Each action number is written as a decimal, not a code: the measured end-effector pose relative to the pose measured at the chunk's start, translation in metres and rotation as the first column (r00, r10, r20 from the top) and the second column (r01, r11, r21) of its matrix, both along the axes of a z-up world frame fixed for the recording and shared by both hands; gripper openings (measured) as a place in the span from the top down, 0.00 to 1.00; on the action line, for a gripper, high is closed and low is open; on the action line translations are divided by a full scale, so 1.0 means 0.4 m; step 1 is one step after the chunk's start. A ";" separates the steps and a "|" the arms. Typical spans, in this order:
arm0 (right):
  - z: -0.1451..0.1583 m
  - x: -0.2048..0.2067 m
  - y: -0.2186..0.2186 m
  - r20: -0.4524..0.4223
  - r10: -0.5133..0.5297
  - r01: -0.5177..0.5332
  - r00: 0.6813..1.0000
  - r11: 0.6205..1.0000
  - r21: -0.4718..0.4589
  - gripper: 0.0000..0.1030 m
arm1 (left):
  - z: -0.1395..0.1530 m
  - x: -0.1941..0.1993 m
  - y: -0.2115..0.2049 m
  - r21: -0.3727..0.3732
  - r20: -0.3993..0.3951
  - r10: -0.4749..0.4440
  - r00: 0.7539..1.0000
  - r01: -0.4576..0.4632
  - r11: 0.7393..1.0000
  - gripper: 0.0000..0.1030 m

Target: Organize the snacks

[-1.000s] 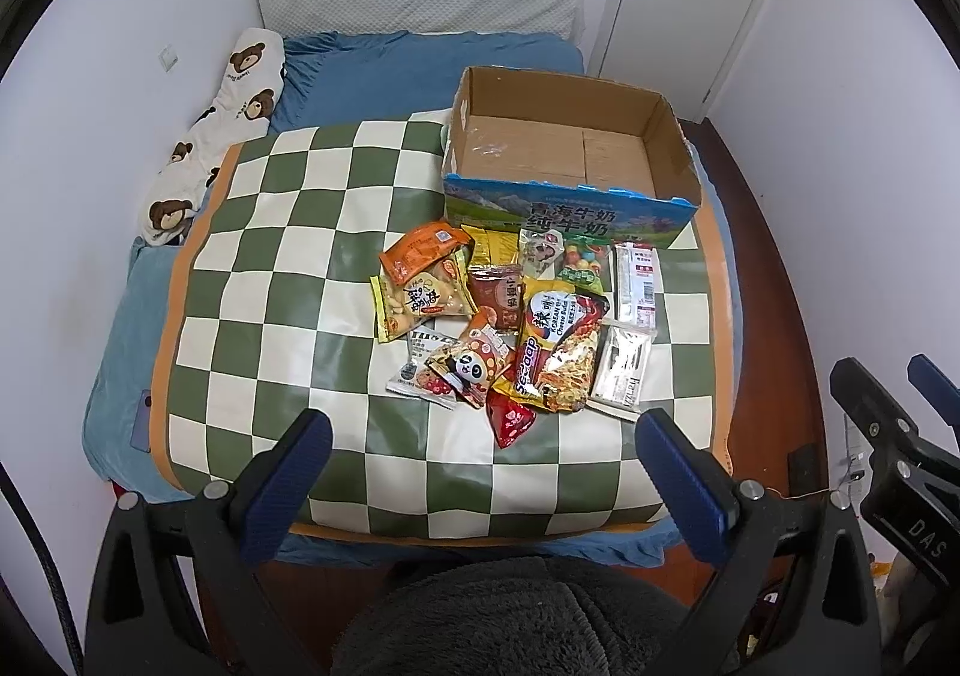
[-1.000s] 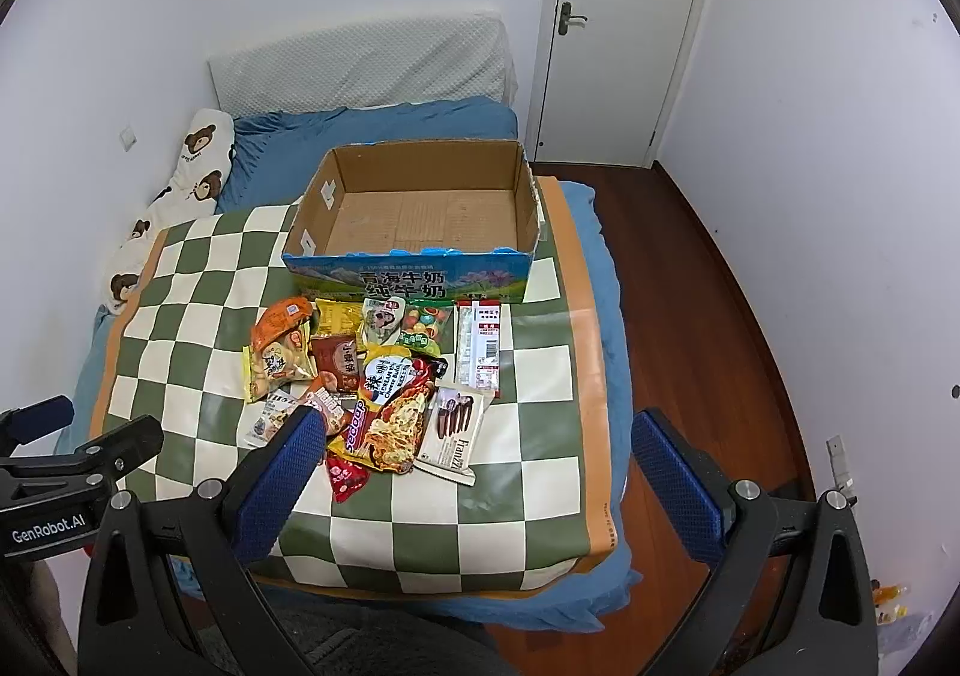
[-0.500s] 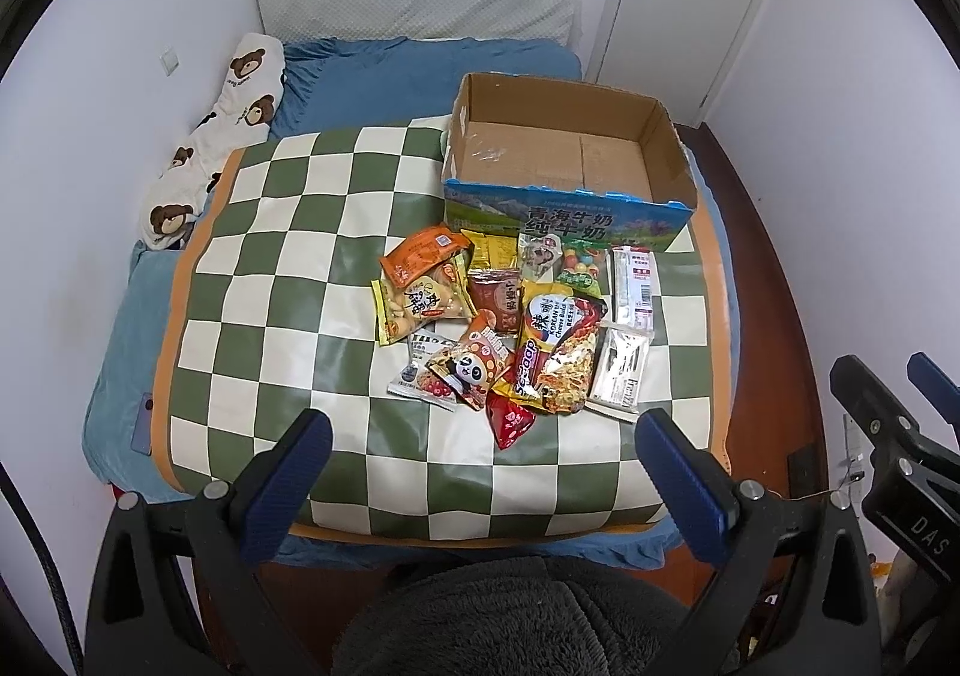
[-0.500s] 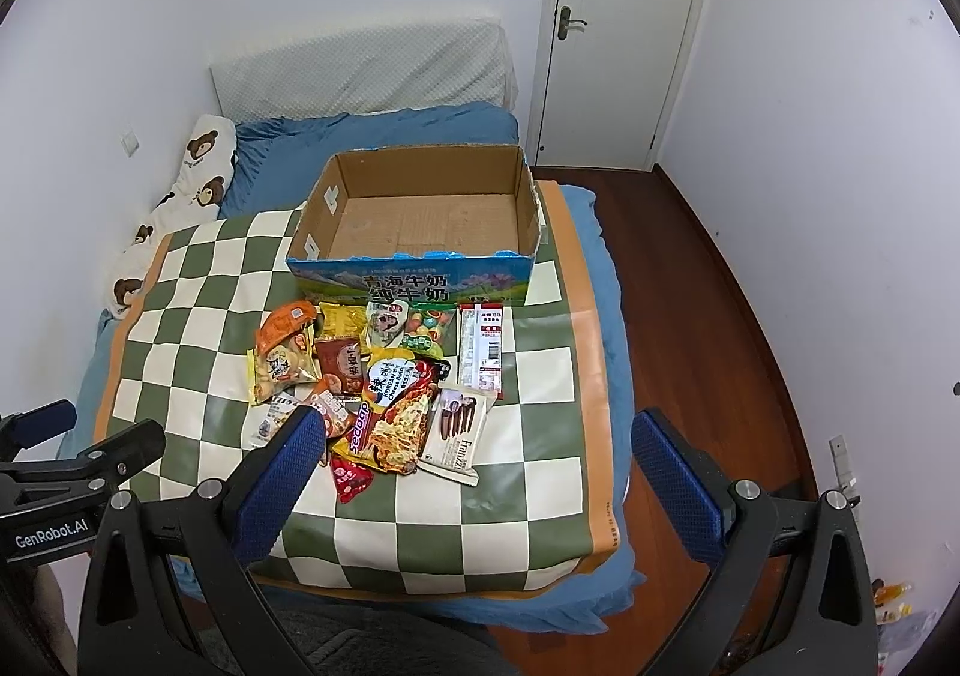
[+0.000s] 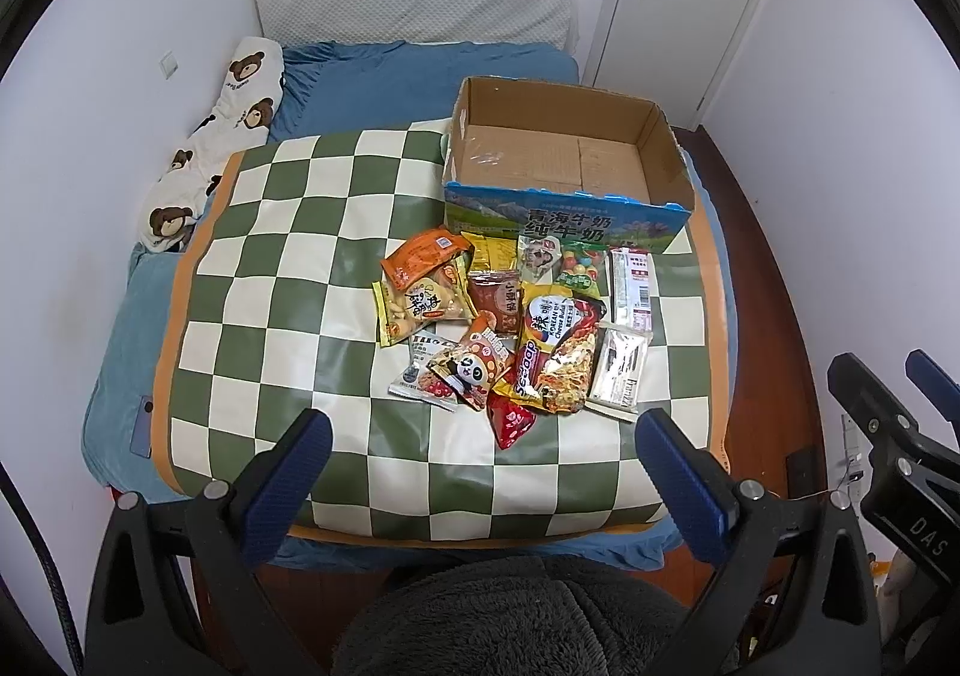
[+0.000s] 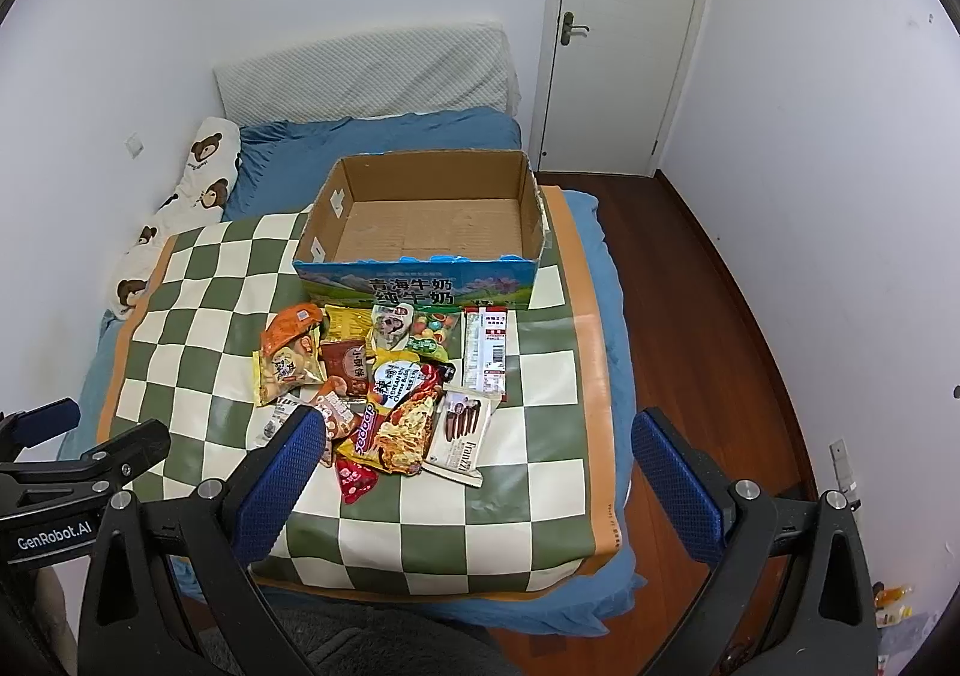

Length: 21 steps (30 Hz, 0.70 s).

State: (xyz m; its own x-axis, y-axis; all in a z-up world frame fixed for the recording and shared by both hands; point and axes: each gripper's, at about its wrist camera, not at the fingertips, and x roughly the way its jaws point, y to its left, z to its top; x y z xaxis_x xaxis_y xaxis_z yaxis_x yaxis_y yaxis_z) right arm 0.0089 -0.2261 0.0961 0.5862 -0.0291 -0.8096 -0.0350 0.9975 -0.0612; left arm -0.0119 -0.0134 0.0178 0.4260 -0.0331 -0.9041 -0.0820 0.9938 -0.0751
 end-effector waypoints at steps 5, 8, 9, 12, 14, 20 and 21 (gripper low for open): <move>0.005 0.003 0.005 0.005 0.001 -0.001 1.000 1.000 0.002 0.00 | 0.001 0.000 0.002 0.001 0.002 -0.001 1.000 0.001 1.000 0.00; 0.009 0.005 0.008 0.004 0.004 -0.004 1.000 1.000 0.004 0.00 | 0.001 -0.001 0.003 -0.001 0.003 0.000 1.000 0.000 1.000 0.00; 0.010 0.006 0.009 0.004 0.006 -0.006 1.000 1.000 0.004 0.00 | 0.001 -0.002 0.003 -0.001 0.004 0.000 1.000 0.000 1.000 0.00; 0.009 0.004 0.010 0.007 0.005 -0.005 1.000 1.000 0.004 0.00 | 0.001 -0.001 0.003 0.001 0.006 0.000 1.000 0.000 1.000 0.00; 0.007 0.002 0.012 0.009 0.005 -0.005 1.000 1.000 0.004 0.00 | 0.001 -0.001 0.007 -0.001 0.006 0.000 1.000 0.000 1.000 0.00; 0.007 0.000 0.020 0.012 0.006 -0.006 1.000 1.000 0.004 0.00 | 0.001 -0.003 0.008 -0.002 0.007 -0.001 1.000 0.001 1.000 0.00; 0.007 0.001 0.021 0.012 0.006 -0.006 1.000 1.000 0.004 0.00 | 0.002 -0.001 0.007 -0.002 0.007 -0.002 1.000 0.002 1.000 0.00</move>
